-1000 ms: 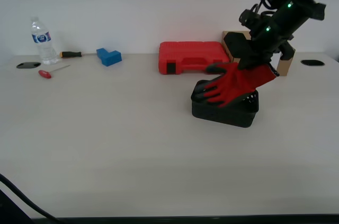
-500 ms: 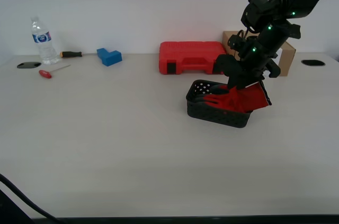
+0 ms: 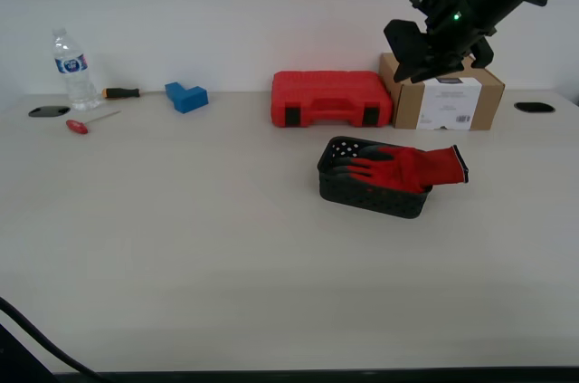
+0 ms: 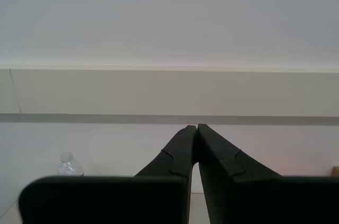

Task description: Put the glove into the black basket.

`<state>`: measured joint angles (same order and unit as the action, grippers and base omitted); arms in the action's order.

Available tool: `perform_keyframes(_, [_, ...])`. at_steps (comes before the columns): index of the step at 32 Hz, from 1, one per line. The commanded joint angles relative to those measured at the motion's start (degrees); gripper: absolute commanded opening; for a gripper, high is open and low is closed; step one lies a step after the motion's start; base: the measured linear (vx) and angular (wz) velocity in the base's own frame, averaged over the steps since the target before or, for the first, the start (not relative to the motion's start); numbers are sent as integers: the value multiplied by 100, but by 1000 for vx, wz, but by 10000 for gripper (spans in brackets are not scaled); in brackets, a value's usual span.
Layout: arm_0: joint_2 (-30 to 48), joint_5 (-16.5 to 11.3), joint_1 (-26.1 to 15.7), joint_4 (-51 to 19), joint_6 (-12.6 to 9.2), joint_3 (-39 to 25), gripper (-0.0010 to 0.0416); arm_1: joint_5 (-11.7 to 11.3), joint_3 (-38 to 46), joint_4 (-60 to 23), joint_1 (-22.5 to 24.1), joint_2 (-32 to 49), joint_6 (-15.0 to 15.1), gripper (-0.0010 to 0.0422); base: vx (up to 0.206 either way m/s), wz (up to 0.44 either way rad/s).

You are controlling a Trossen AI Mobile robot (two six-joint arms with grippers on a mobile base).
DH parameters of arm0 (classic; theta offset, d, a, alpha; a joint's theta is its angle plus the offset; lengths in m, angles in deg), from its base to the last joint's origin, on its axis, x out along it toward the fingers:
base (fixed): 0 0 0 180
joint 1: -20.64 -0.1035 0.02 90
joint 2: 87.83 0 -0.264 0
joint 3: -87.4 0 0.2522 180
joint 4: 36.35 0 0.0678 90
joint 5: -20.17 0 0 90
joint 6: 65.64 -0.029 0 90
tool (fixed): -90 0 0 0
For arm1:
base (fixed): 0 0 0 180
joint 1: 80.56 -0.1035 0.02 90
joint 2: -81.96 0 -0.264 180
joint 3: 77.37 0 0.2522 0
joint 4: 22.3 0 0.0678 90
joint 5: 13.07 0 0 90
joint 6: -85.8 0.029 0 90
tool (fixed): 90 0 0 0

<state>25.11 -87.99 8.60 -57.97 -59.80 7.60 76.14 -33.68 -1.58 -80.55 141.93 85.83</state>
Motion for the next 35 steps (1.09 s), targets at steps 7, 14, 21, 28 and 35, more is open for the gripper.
perform_keyframes(7, [-1163,-2,868,-33,402,662,169,-2,7,33,-2,2,2,0,0,0])
perform_keyframes(14, [-1257,22,968,-153,420,907,170,0,7,31,0,2,0,0,0,0])
perform_keyframes(21, [-1257,22,968,-136,420,905,170,0,7,31,-2,2,2,0,0,0])
perform_keyframes(28, [-1257,22,968,-120,420,905,169,-2,7,31,-2,2,2,0,0,0])
perform_keyframes(35, [-1257,22,968,-118,420,905,169,0,7,31,-2,2,0,0,0,0])
